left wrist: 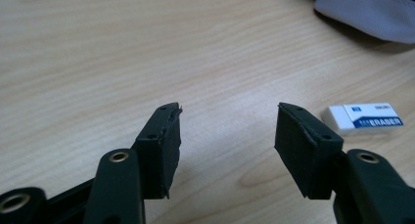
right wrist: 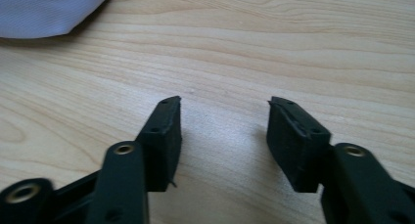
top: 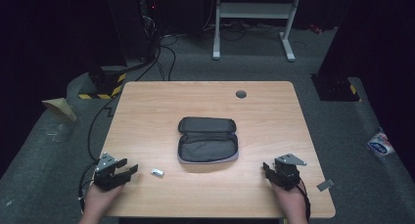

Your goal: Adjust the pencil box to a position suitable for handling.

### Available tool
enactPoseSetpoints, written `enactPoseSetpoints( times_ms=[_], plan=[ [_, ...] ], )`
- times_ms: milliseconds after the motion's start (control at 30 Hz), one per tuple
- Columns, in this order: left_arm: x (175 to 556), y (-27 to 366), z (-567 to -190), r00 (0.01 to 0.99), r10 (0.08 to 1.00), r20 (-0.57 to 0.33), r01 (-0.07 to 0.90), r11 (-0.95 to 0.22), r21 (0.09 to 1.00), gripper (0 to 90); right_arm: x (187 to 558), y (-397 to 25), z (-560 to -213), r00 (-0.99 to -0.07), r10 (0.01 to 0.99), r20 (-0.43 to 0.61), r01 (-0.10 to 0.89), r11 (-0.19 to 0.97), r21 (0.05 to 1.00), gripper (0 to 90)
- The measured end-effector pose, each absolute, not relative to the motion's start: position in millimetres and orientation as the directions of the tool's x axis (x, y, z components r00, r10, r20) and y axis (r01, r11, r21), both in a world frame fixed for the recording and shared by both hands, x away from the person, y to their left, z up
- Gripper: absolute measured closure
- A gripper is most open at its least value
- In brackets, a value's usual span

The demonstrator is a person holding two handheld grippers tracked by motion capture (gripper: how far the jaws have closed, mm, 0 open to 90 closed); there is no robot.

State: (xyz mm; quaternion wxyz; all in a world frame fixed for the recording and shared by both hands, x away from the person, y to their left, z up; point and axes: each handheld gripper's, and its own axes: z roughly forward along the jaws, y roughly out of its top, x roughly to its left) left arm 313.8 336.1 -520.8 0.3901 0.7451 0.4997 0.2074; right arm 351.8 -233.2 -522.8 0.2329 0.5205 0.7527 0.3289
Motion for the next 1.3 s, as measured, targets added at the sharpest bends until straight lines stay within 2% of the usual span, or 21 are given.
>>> enactPoseSetpoints(
  times_ms=[33,267,433,733,933,1300],
  plan=[
    [314,334,-522,0.423,0.903,-0.077,0.588,-0.209,0.781,39.6,353,-232,-523,-0.334,0.942,-0.013,0.636,0.236,0.735,42.5],
    [312,315,-518,0.477,0.875,-0.080,0.549,-0.226,0.805,38.5,354,-230,-523,-0.317,0.948,-0.019,0.637,0.227,0.737,42.4],
    [310,304,-522,0.536,0.842,-0.067,0.536,-0.278,0.797,41.5,356,-229,-523,-0.317,0.948,-0.017,0.637,0.226,0.737,42.4],
    [312,288,-520,0.574,0.818,-0.037,0.510,-0.321,0.798,41.6,355,-229,-523,-0.319,0.948,-0.015,0.638,0.226,0.736,42.5],
    [312,274,-521,0.596,0.802,0.021,0.484,-0.380,0.789,42.7,355,-230,-523,-0.327,0.945,-0.019,0.635,0.234,0.736,42.5],
    [315,265,-524,0.604,0.796,0.030,0.486,-0.398,0.778,48.3,355,-230,-523,-0.328,0.944,-0.020,0.634,0.236,0.736,42.5]
  ],
)
